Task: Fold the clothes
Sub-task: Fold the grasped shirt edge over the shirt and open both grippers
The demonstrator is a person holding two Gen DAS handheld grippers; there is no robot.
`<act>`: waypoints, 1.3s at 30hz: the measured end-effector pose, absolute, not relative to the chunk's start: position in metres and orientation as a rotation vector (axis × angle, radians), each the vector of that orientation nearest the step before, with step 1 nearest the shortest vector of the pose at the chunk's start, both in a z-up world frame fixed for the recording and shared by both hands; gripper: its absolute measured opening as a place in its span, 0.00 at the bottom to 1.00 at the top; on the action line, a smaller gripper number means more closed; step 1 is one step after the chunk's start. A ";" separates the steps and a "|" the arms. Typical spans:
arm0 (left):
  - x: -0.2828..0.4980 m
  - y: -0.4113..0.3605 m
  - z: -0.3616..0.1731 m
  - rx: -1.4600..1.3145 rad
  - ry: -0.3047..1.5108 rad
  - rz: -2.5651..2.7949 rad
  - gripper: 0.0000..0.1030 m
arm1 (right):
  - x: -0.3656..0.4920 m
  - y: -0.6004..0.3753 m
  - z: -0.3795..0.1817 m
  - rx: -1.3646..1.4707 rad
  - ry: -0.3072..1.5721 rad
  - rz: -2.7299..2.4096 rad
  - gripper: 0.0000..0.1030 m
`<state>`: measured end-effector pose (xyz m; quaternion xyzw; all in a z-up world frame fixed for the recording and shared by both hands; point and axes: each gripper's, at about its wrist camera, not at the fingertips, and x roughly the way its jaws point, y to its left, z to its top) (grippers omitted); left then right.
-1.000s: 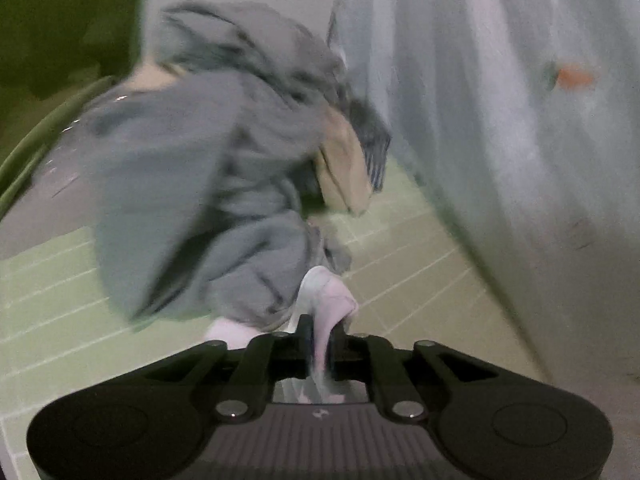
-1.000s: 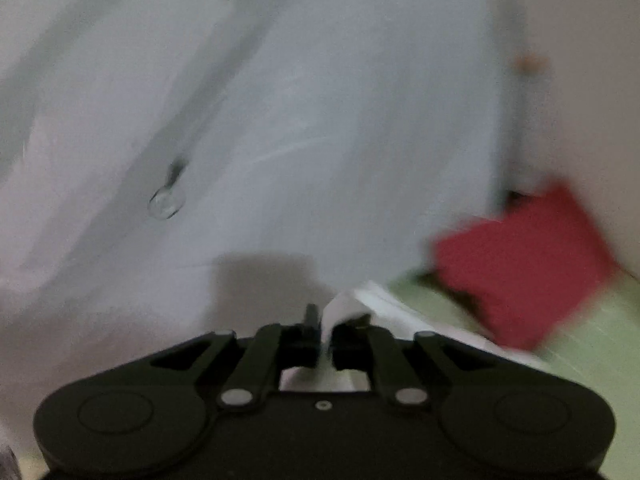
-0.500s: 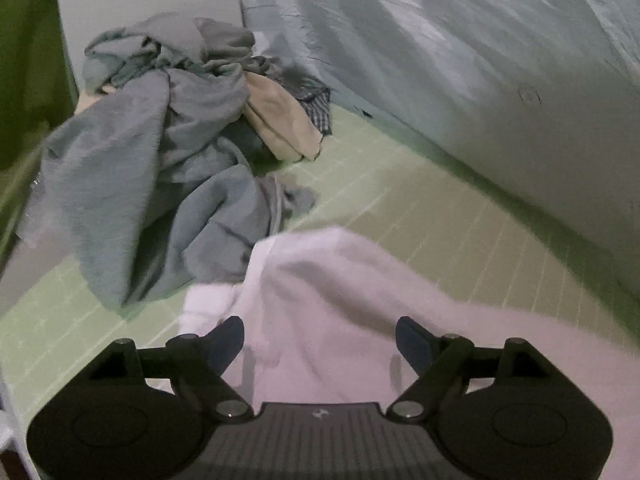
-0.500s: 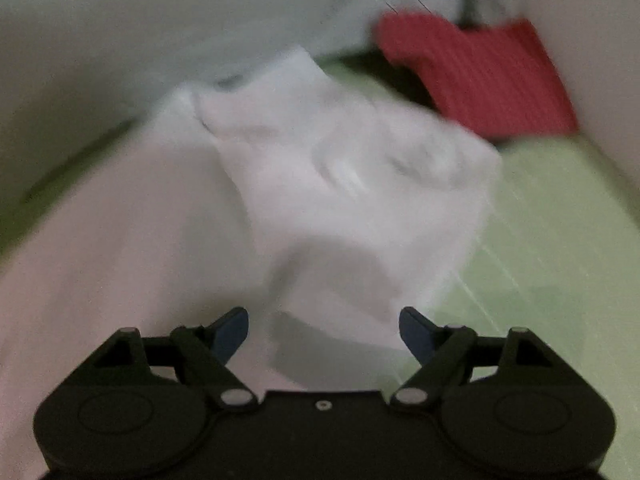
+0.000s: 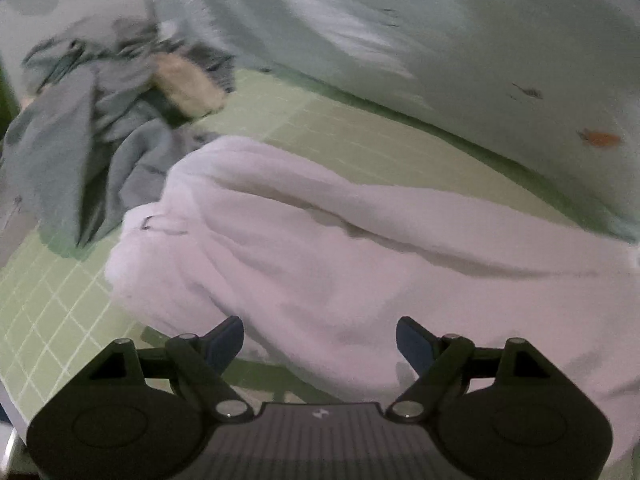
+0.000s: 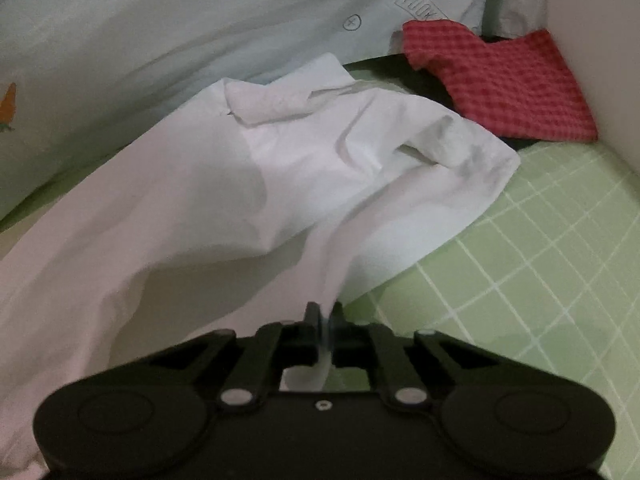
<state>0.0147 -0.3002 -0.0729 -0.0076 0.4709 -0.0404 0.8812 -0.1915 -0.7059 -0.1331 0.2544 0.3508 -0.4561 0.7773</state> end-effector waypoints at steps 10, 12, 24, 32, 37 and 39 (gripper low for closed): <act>-0.037 -0.330 -0.075 0.111 0.994 -0.180 0.82 | -0.276 -0.618 -0.128 0.538 0.831 -0.850 0.04; -0.049 -0.336 -0.082 0.105 1.024 -0.190 0.82 | -0.289 -0.605 -0.125 0.518 0.849 -0.805 0.05; -0.078 -0.398 -0.112 0.160 1.120 -0.225 0.83 | -0.322 -0.621 -0.076 0.221 0.699 -0.832 0.81; -0.066 -0.445 -0.131 0.164 1.172 -0.211 0.85 | -0.292 -0.680 -0.086 -0.013 0.827 -0.797 0.81; -0.055 -0.462 -0.139 0.162 1.193 -0.164 0.87 | -0.262 -0.736 -0.088 -0.147 0.908 -0.681 0.55; -0.050 -0.462 -0.141 0.148 1.210 -0.139 0.87 | -0.250 -0.763 -0.086 -0.182 0.920 -0.656 0.23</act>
